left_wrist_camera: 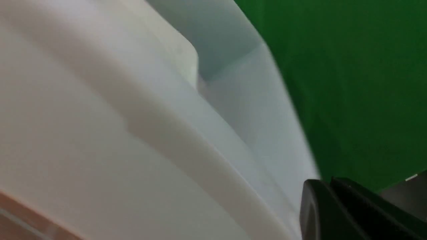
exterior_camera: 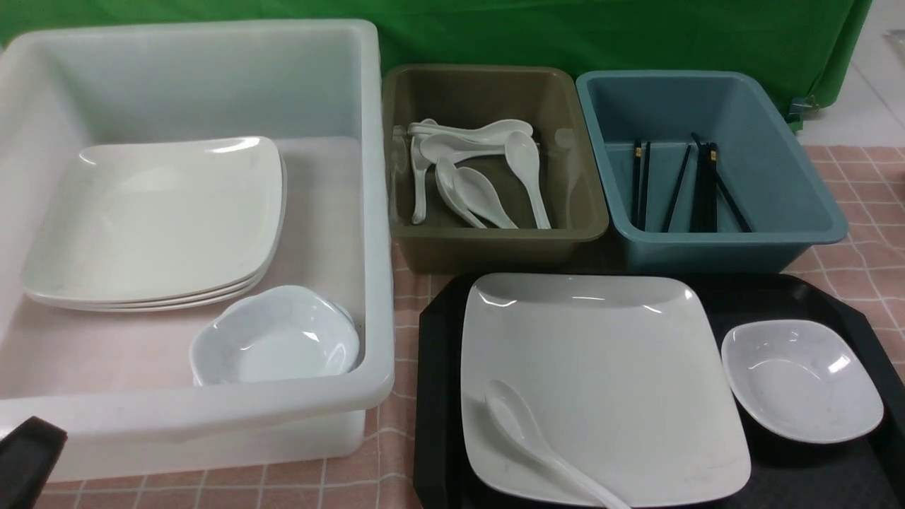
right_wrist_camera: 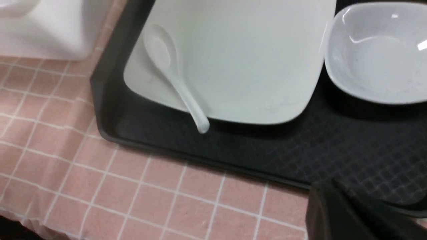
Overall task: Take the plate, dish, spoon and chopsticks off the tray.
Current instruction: Use the left arm to grab a soup spoon from the plate
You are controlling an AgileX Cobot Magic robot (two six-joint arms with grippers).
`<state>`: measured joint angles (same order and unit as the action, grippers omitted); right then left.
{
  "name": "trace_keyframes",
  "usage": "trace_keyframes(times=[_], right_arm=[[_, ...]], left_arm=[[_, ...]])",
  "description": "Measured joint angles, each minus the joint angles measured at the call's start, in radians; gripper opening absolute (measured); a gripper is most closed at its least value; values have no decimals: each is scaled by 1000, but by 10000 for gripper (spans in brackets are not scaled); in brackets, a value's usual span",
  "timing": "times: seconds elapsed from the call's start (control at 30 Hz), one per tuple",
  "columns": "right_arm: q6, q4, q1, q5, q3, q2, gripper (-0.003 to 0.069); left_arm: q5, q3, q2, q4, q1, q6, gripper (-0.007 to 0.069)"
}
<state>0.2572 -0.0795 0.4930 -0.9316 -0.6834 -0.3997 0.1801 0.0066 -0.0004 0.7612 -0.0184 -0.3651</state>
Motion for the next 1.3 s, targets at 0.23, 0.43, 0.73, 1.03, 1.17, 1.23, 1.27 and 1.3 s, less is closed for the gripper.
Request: trace_keyframes(times=[0.23, 0.43, 0.73, 1.03, 1.17, 1.23, 1.27, 1.3], right_arm=[[-3, 0, 0, 3, 9, 2, 70], [-14, 0, 0, 13, 13, 2, 90], [-15, -1, 0, 30, 13, 2, 104], [-16, -3, 0, 30, 13, 2, 120], [-16, -3, 0, 28, 13, 2, 125], [-16, -3, 0, 26, 13, 2, 126], [-16, -3, 0, 26, 13, 2, 125], [-16, -3, 0, 26, 13, 2, 125]], left_arm=[[-138, -11, 0, 107, 0, -100, 20], [46, -363, 31, 50, 0, 100, 20], [869, -927, 622, -46, 0, 481, 20], [1022, -1039, 1163, 234, 176, 818, 20], [1023, -1078, 1311, 206, 350, 834, 20], [1033, -1131, 1413, 180, 475, 834, 22], [1034, -1153, 1439, 171, 513, 834, 23], [1034, -1177, 1483, 157, 548, 835, 25]])
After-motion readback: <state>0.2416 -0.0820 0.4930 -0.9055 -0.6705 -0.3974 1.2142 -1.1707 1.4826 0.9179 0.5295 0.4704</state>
